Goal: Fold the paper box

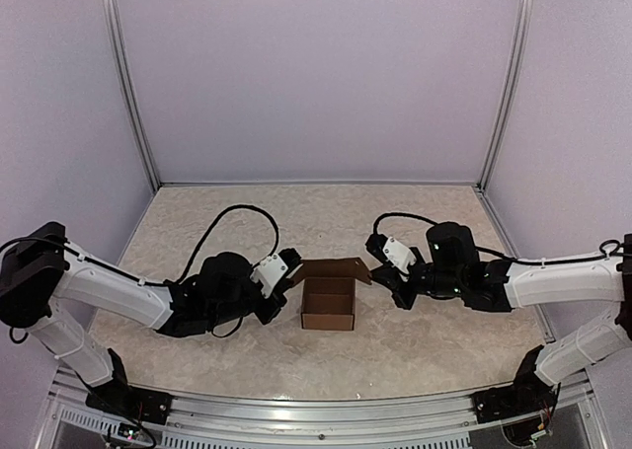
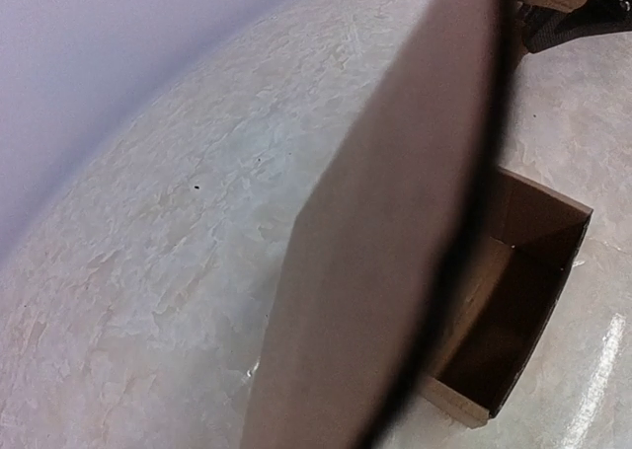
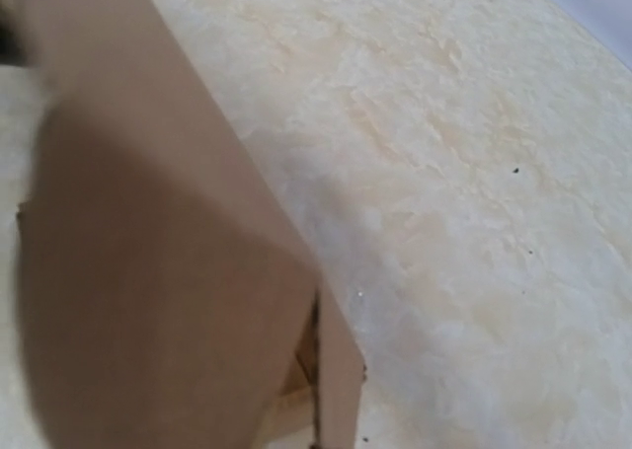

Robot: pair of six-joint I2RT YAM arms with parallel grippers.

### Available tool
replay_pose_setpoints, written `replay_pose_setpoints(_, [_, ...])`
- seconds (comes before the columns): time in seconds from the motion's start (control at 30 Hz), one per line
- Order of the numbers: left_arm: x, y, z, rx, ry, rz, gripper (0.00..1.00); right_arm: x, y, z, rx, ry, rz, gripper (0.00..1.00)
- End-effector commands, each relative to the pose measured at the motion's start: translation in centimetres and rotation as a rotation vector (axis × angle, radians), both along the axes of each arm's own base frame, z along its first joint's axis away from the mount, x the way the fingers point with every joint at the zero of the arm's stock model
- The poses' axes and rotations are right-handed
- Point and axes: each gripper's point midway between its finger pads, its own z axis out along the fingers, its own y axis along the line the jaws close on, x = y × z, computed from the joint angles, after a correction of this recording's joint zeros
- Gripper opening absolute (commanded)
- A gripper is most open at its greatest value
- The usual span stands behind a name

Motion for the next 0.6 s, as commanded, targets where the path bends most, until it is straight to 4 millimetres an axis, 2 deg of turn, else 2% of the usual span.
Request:
replay_pose_setpoints(0.0, [-0.5,-1.2,1.9,-0.075,0.035,-0.026,0.00,0.1,0.8,0.5,0.024,0.012,0.003,0.00])
replay_pose_setpoints(0.37, [-0.7,-2.9,4.2,-0.080,0.152,0.010,0.00,-0.2,3.0,1.7,0.085,0.073,-0.087,0.00])
replay_pose_setpoints(0.57, [-0.7,-3.7,4.1,-0.097,0.218,0.031,0.00,0.2,3.9,2.1,0.123,0.117,-0.192,0.00])
